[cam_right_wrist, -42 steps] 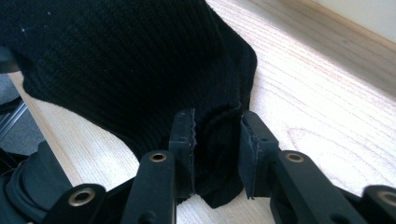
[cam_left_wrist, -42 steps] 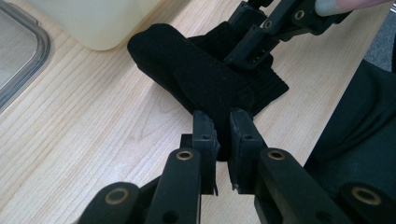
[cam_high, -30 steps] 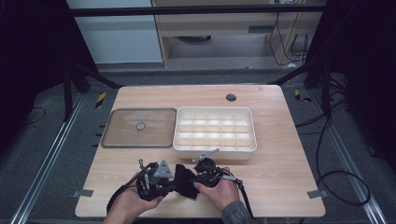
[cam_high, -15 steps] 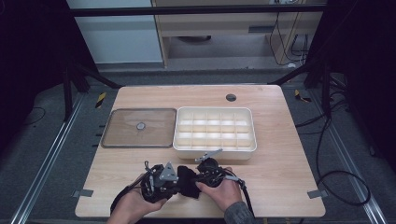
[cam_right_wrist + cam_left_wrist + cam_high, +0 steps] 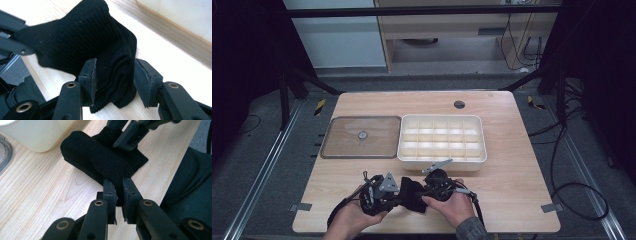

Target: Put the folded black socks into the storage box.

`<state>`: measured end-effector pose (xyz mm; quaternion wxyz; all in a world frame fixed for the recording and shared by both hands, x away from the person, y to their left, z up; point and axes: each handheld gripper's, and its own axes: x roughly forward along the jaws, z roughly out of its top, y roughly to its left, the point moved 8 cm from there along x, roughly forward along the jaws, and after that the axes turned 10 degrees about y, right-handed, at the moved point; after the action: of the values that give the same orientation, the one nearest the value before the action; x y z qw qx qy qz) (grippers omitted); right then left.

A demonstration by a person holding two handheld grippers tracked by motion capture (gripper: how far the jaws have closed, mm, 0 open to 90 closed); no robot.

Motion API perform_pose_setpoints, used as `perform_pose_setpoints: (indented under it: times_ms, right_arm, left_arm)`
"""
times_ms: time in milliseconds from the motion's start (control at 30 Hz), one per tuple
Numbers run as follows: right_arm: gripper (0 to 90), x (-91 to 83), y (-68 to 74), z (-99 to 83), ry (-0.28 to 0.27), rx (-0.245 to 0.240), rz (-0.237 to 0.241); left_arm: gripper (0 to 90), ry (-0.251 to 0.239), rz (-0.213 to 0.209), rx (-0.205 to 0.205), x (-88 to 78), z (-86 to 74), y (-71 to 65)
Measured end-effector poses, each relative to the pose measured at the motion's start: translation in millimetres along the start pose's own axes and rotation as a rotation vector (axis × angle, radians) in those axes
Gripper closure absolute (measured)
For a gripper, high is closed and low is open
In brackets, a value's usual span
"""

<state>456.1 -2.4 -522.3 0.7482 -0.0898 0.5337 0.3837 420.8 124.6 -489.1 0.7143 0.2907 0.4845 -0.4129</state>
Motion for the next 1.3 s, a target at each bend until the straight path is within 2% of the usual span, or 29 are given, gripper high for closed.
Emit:
perform_pose_setpoints:
  times_ms: [300,500,533,700,733,900,1000,1033,1100,1300]
  right_arm:
    - [56.4,0.7,2.0,-14.4,0.044,-0.016,-0.001]
    - [67.0,10.1,4.1,-18.1,0.059,-0.011,0.015]
    - [71.8,12.8,6.0,-17.5,0.054,-0.016,0.022]
    - [73.8,19.5,11.4,-12.6,0.041,-0.014,0.040]
    - [73.8,20.5,11.8,-11.7,0.040,-0.012,0.042]
    - [72.0,22.4,10.8,-9.9,0.018,-0.002,0.059]
    - [63.9,20.1,8.8,-12.0,0.002,-0.020,0.070]
    - [63.9,20.1,8.8,-12.0,0.002,-0.020,0.070]
    - [58.3,11.7,6.5,-15.6,-0.010,-0.025,0.069]
    - [55.6,-2.2,-2.2,-24.5,-0.014,-0.047,0.036]
  left_arm:
    - [82.6,-0.002,0.003,-0.007,-2.0,-2.4,5.5]
    - [82.6,-0.016,0.007,-0.003,-6.5,-0.1,8.3]
    - [82.6,-0.023,0.008,0.001,-8.3,1.3,8.7]
    - [82.6,-0.024,-0.001,0.019,-8.3,3.8,4.3]
    - [82.6,-0.021,-0.010,0.040,-6.6,5.5,-1.2]
    - [82.6,-0.018,-0.022,0.076,-2.1,9.6,-11.5]
    - [82.6,0.002,-0.032,0.098,4.5,11.6,-18.5]
    - [82.6,0.002,-0.032,0.098,4.5,11.6,-18.5]
    - [82.6,0.013,-0.037,0.106,8.2,12.2,-21.4]
    - [82.6,0.035,-0.043,0.131,16.7,15.9,-28.0]
